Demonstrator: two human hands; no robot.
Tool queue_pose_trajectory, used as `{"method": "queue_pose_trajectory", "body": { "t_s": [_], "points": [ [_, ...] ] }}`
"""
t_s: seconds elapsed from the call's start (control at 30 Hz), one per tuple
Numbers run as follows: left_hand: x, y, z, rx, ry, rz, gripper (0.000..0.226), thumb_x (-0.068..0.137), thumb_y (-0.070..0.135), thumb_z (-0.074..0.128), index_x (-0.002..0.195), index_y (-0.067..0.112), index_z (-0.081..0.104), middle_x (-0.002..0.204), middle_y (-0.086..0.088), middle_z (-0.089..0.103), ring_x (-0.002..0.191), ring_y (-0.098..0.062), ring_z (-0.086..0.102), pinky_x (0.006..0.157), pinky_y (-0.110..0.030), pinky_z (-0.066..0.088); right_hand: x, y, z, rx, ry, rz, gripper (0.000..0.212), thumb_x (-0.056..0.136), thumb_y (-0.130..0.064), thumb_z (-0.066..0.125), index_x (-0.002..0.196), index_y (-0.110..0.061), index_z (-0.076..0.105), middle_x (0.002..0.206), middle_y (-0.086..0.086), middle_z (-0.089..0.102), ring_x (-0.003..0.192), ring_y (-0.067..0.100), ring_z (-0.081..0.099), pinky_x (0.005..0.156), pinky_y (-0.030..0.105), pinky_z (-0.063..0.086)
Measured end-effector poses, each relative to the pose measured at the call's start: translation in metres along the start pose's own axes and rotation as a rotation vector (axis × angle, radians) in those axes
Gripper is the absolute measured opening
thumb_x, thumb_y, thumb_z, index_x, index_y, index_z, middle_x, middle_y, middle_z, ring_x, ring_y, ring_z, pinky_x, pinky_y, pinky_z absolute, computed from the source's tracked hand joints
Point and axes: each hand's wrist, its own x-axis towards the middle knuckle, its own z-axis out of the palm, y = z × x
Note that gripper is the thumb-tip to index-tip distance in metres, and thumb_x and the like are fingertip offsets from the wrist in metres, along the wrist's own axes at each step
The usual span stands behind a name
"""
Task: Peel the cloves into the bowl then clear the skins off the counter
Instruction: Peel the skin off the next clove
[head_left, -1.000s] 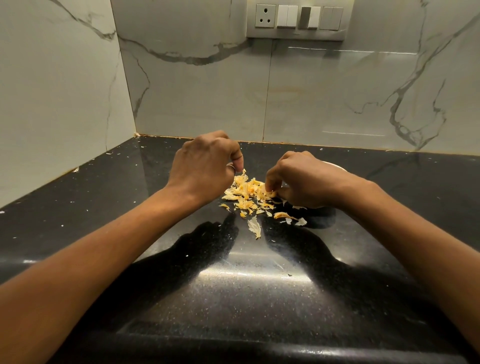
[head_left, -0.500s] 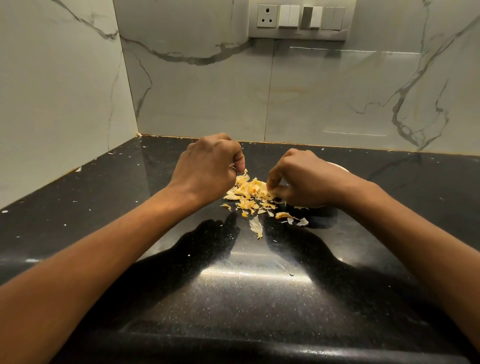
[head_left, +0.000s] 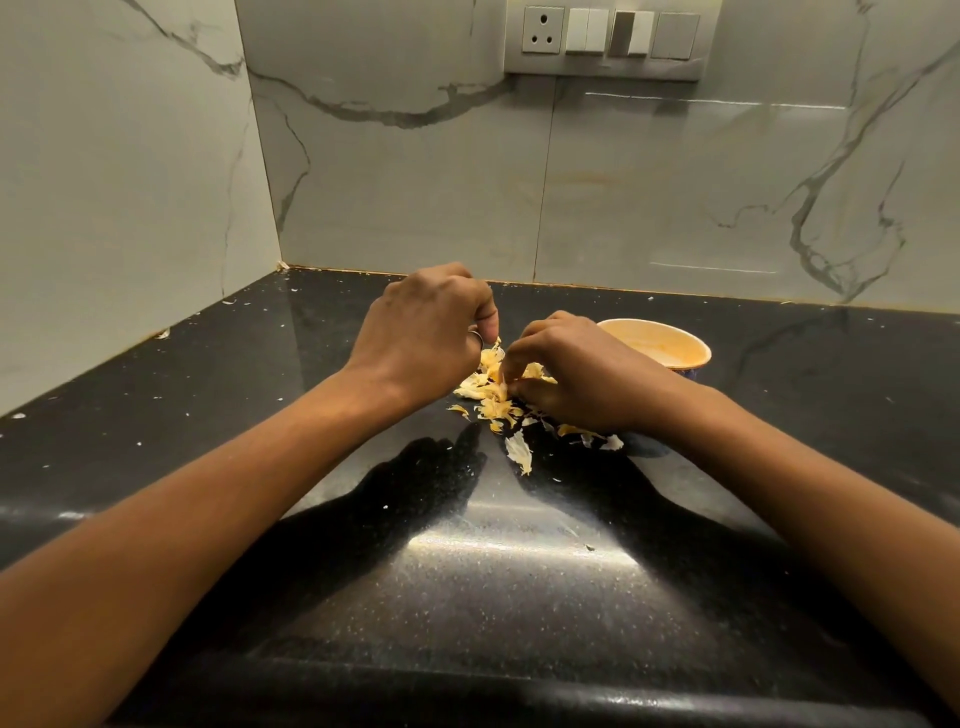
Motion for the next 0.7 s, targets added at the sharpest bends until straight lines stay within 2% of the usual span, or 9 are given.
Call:
{"method": "queue_pose_trajectory", "body": {
  "t_s": [0.1,0.23,0.33,0.47,0.7],
  "points": [
    [0.0001,-0.0004,0.0005,0.004,0.001,-0.001,0.024,0.082,0.003,0.067,0.076,0.026,0.070,0.100,0.001,0.068,0.089,-0.022,0.063,0.073,-0.029,0.040,0.0001,0.0005,-0.0005,-0.002,0.012,0.032,0.013,0.093,-0.022,0.065,0.105,-0.023,0.071,0.107,-0.002,0.065,0.103,0.021,0.051,0.087,0.041,0.046],
    [-0.0001,0.0000,-0.0005,0.001,0.016,-0.002,0.024,0.082,0.003,0.067,0.075,0.026,0.070,0.099,0.001,0.068,0.085,-0.019,0.061,0.071,-0.028,0.038,0.0001,-0.0016,-0.0045,-0.010,0.027,0.063,0.029,0.088,-0.014,0.064,0.116,-0.020,0.068,0.115,-0.002,0.064,0.108,0.019,0.048,0.092,0.041,0.044],
    [-0.0004,0.0005,-0.0013,0.003,0.014,0.002,0.024,0.083,0.004,0.067,0.076,0.026,0.070,0.100,0.001,0.068,0.084,-0.015,0.057,0.071,-0.029,0.037,-0.0015,-0.0046,-0.0074,0.007,0.051,0.015,0.031,0.088,-0.012,0.064,0.116,-0.025,0.069,0.116,-0.003,0.062,0.109,0.019,0.048,0.089,0.039,0.043],
    [-0.0002,0.0004,-0.0013,0.008,0.011,0.003,0.023,0.083,0.003,0.067,0.077,0.025,0.070,0.101,0.000,0.068,0.086,-0.018,0.060,0.071,-0.028,0.037,-0.0021,-0.0081,-0.0054,0.009,-0.026,-0.035,0.028,0.092,-0.019,0.065,0.115,-0.032,0.071,0.123,-0.002,0.061,0.116,0.021,0.047,0.094,0.046,0.044],
    [0.0001,-0.0001,-0.0006,0.007,0.008,0.012,0.022,0.083,0.003,0.067,0.077,0.024,0.071,0.100,0.000,0.068,0.087,-0.021,0.062,0.070,-0.029,0.038,-0.0009,-0.0059,-0.0063,0.001,-0.055,-0.051,0.020,0.097,-0.030,0.065,0.115,-0.031,0.072,0.114,-0.006,0.066,0.108,0.018,0.048,0.091,0.046,0.046]
  ]
}}
